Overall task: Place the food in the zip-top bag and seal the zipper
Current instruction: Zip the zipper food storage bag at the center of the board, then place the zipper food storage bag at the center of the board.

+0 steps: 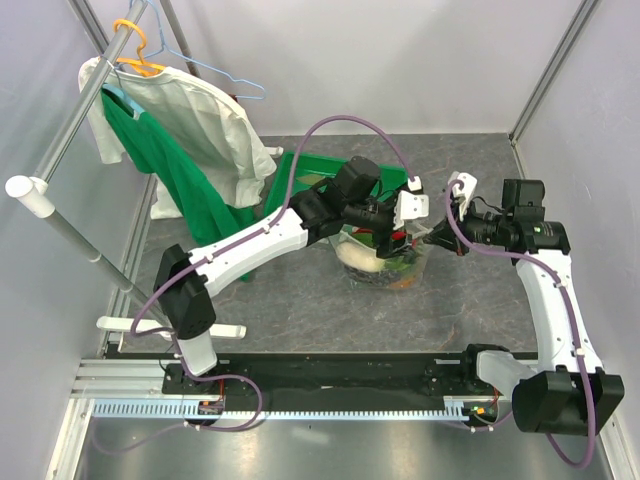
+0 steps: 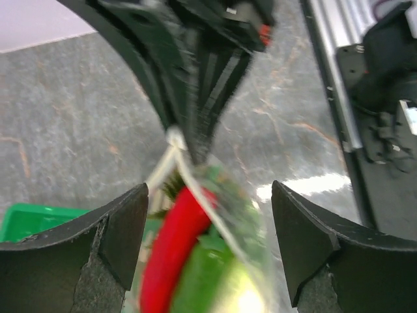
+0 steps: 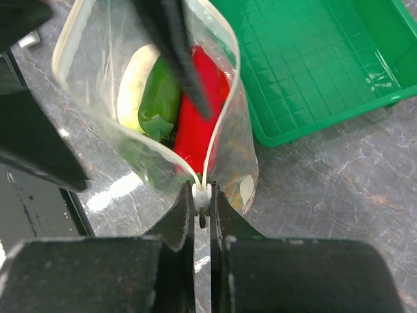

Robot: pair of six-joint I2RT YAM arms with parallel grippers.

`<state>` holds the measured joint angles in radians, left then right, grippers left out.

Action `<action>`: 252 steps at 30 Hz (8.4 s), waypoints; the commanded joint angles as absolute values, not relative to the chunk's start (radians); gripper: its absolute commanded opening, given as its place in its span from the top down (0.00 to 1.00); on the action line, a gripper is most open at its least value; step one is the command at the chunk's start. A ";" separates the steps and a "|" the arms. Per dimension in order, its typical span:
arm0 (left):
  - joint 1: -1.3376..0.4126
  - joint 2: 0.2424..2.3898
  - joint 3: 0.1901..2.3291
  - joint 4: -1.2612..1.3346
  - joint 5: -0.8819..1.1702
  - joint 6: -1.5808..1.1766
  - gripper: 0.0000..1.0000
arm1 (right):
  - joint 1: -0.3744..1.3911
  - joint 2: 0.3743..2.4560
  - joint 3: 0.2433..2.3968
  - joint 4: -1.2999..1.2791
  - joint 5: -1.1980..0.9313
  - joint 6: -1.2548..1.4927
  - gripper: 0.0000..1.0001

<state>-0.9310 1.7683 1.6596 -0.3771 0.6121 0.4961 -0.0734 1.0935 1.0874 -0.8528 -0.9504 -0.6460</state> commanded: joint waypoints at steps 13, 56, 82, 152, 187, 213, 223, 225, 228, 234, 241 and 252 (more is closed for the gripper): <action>-0.928 1.859 1.698 -0.265 0.689 0.666 0.47 | -0.069 1.038 1.048 -0.861 -1.049 -0.795 0.98; -0.818 1.865 1.749 -0.334 0.939 0.519 0.98 | -0.101 1.077 0.930 -0.480 -1.180 -0.540 0.90; -0.847 1.948 1.887 -0.299 0.893 0.411 0.47 | -0.100 1.002 0.908 -0.486 -1.177 -0.555 1.00; -0.439 1.634 1.606 -0.782 0.739 0.847 0.97 | -0.261 0.956 0.905 -0.523 -1.109 -0.601 1.00; -0.735 1.816 1.807 -0.736 0.752 0.750 0.35 | -0.252 0.916 0.960 -0.842 -1.193 -0.861 1.00; -0.749 1.992 2.049 -0.554 0.844 0.431 0.98 | -0.270 1.049 1.175 -0.052 -0.944 0.573 0.02; -0.807 2.063 2.204 -0.457 0.859 0.324 0.98 | -0.406 1.252 1.273 0.423 -0.827 1.157 0.02; -0.807 2.057 2.203 -0.457 0.858 0.319 0.98 | -0.419 1.276 1.299 0.425 -0.831 1.152 0.02; -0.805 2.008 2.157 -0.477 0.856 0.339 0.98 | -0.445 1.296 1.318 0.416 -0.853 1.140 0.02; -0.807 1.838 1.987 -0.570 0.885 0.377 0.98 | -0.471 1.284 1.302 0.335 -0.891 1.053 0.02; -0.798 1.686 1.770 -0.606 0.825 0.374 0.98 | -0.472 1.259 1.255 0.347 -0.922 1.043 0.02; -0.634 1.664 1.730 -0.682 0.919 0.468 0.98 | -0.474 1.243 1.232 0.341 -0.933 1.016 0.02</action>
